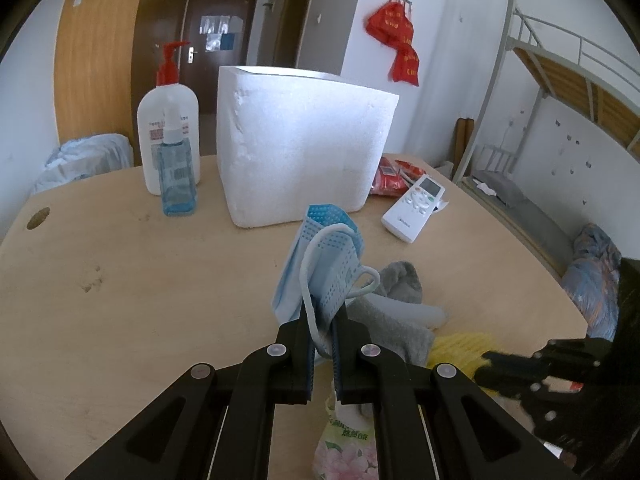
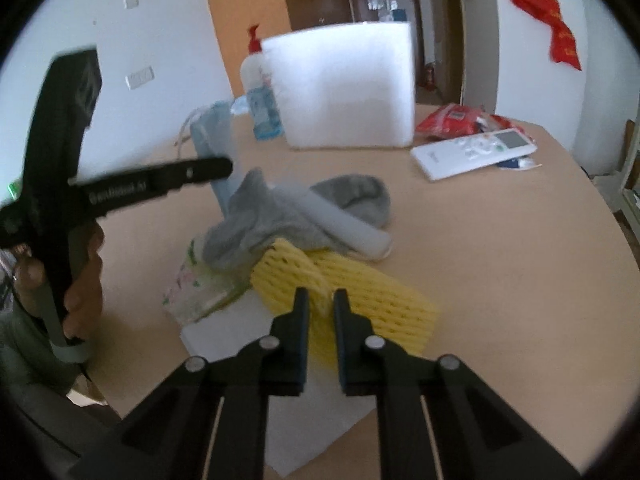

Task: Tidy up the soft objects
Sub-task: 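Close the left tool on the blue mask while the right tool grasps the yellow foam net, then lift the mask and foam net and carry both over the white foam box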

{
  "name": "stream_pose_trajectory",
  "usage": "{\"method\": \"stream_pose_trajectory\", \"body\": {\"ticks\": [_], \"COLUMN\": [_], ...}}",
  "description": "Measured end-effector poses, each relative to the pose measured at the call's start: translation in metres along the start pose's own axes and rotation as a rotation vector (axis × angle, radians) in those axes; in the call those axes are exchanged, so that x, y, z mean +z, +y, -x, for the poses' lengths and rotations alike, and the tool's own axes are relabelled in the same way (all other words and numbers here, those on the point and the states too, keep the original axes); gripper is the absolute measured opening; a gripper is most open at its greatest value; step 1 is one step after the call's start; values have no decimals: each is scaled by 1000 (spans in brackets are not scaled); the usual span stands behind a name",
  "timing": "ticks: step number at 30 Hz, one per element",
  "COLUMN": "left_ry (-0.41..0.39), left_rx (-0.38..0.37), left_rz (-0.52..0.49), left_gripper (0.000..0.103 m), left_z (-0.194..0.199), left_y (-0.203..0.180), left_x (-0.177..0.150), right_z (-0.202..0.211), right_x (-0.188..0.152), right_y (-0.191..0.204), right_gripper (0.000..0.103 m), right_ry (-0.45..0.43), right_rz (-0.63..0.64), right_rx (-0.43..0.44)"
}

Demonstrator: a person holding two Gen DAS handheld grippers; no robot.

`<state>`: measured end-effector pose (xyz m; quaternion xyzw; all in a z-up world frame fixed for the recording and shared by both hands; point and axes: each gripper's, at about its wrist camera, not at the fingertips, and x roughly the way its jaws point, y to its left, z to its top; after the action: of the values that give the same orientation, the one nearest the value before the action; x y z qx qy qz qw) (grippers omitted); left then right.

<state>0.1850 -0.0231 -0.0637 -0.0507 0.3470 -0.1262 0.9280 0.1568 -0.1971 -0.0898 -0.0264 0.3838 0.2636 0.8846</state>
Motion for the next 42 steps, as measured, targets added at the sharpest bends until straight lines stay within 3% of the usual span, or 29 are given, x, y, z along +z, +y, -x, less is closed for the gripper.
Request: {"method": "stream_pose_trajectory", "body": {"ticks": [15,22,31,37,42], "left_ry": [-78,-124,-186,-275,-275], "left_rx": [-18,21,61,124,119], "left_rz": [-2,-12,-33,-74,-50], "left_gripper": [7,7,7,7,7], "left_z": [27,52,78,102,109], "left_y": [-3,-5,-8,-18,-13], "left_x": [9,18,26,29,32], "right_z": [41,52,46,51,53], "right_x": [19,30,35,35,36], "right_y": [-7,-7,-2,2,4], "right_gripper": [15,15,15,15,15], "right_ry": [-160,-233,-249,-268,-273], "right_rz": [-40,-55,-57,-57,-57], "right_rx": [-14,0,34,49,57]}}
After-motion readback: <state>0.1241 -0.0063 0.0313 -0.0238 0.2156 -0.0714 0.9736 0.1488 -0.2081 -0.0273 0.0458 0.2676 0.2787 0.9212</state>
